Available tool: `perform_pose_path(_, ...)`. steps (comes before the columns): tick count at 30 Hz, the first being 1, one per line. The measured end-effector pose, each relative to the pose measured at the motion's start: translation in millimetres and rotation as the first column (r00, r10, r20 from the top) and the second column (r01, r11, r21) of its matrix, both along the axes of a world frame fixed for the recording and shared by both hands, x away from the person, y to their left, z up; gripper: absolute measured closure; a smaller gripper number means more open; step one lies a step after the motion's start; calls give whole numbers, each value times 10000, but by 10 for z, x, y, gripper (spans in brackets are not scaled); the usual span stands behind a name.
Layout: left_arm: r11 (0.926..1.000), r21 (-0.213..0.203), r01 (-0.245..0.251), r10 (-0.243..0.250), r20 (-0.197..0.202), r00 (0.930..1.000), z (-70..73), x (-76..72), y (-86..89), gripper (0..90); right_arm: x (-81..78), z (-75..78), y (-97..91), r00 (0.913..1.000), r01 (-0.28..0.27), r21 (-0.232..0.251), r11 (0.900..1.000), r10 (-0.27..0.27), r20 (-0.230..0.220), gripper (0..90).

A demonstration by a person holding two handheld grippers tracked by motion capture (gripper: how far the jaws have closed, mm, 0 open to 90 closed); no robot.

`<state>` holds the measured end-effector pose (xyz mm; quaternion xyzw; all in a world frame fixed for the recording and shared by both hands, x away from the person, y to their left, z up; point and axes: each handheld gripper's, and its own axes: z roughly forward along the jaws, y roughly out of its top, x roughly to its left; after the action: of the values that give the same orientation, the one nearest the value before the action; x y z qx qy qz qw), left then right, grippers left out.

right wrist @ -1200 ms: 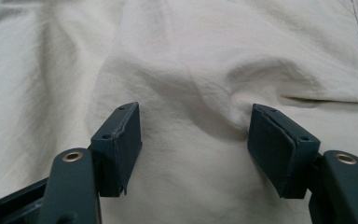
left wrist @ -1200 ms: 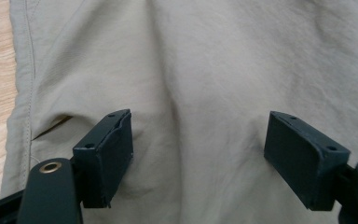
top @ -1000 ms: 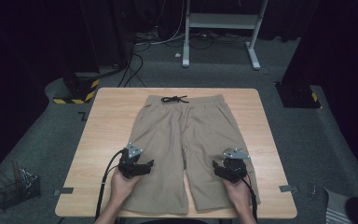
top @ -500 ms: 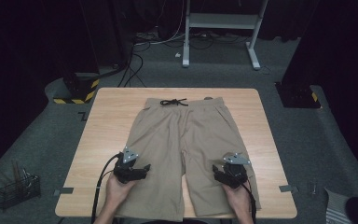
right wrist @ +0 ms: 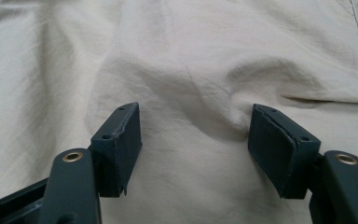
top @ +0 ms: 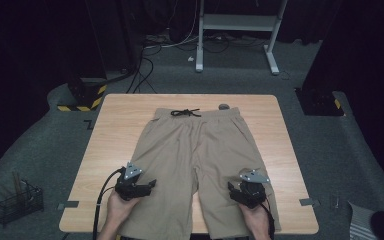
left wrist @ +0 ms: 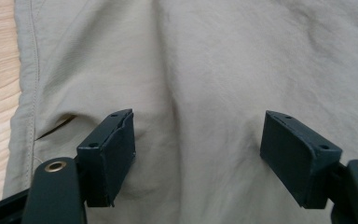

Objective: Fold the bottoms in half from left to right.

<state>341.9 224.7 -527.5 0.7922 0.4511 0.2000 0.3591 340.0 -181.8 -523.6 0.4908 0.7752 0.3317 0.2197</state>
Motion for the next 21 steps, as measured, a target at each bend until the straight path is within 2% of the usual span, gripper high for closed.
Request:
perform_pose_path(9, 9999, 51, 108, -108, 19, 9999, 0, -112, 51, 264, -167, 0, 20, 10000, -72, -7, 10000, 72, 2, 345)
perform_pose_path(12, 9999, 15, -102, 102, -17, 9999, 5, -121, 42, 275, -200, 0, 29, 9998, -188, -5, 9998, 188, 5, 344)
perform_pose_path(16, 9973, -682, -275, 251, -353, 9991, 51, -61, 30, 290, -173, 29, 22, 9992, -327, 229, 9992, 331, -207, 361)
perform_pose_path(20, 9965, -802, -231, 213, -233, 9995, 167, 28, -74, 291, -119, 188, 64, 9975, -564, 349, 9978, 548, 450, 387)
perform_pose_path(21, 9959, -882, -210, 192, -212, 9996, 192, 61, -105, 291, -80, 231, 71, 9969, -618, 504, 9968, 591, 527, 388)
